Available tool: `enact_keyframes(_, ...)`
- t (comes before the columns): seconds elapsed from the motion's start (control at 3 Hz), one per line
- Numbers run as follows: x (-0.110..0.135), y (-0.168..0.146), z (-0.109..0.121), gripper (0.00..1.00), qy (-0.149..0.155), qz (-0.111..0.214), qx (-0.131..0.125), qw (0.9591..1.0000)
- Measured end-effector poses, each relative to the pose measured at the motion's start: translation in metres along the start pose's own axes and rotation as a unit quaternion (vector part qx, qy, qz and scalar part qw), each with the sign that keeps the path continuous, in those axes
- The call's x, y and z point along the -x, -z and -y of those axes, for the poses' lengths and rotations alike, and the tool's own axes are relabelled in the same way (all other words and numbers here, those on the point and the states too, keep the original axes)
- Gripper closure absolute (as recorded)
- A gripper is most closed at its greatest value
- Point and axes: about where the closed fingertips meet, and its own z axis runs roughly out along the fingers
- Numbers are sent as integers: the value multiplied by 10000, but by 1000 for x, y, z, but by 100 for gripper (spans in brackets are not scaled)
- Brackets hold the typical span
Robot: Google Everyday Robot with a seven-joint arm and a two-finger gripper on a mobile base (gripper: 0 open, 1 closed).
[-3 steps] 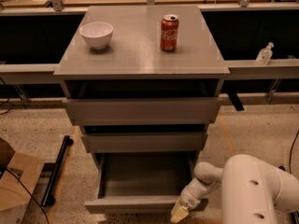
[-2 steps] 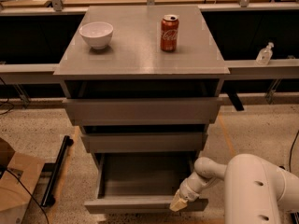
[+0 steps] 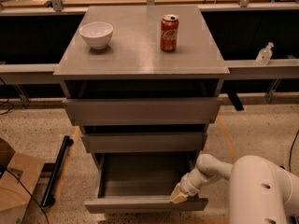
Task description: Close bottom drawer
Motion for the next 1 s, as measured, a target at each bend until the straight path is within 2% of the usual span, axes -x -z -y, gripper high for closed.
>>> enact_keyframes(0.67, 10, 28, -20, 100, -190, 44, 60, 9998)
enact_keyframes(1.0, 8, 25, -29, 100, -324, -6, 268, 9991)
